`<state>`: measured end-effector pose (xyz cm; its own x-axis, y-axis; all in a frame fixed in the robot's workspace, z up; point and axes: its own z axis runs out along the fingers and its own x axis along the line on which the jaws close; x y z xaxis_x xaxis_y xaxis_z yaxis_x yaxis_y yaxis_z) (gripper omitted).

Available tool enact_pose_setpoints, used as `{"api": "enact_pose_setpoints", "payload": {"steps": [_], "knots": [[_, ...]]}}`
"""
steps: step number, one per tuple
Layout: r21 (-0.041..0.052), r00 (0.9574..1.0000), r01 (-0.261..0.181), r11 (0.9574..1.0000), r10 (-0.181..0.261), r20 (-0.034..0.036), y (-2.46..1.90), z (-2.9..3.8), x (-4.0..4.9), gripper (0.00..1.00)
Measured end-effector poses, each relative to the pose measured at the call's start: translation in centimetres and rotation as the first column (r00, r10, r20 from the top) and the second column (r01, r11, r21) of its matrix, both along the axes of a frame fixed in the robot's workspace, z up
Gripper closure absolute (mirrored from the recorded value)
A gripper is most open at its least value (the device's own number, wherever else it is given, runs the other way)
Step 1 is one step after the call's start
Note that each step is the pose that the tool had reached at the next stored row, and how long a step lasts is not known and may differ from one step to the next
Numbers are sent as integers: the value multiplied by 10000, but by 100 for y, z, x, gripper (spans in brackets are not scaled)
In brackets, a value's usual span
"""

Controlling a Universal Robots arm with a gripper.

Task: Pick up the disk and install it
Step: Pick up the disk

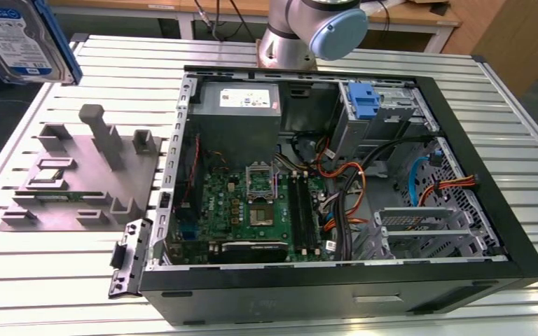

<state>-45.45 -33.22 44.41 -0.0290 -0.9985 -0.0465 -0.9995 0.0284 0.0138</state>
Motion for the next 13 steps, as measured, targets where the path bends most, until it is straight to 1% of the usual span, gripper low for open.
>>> {"api": "enact_pose_setpoints", "payload": {"steps": [13], "knots": [[0, 10000, 0, 10000, 0, 0, 0, 95, 0, 64]]}}
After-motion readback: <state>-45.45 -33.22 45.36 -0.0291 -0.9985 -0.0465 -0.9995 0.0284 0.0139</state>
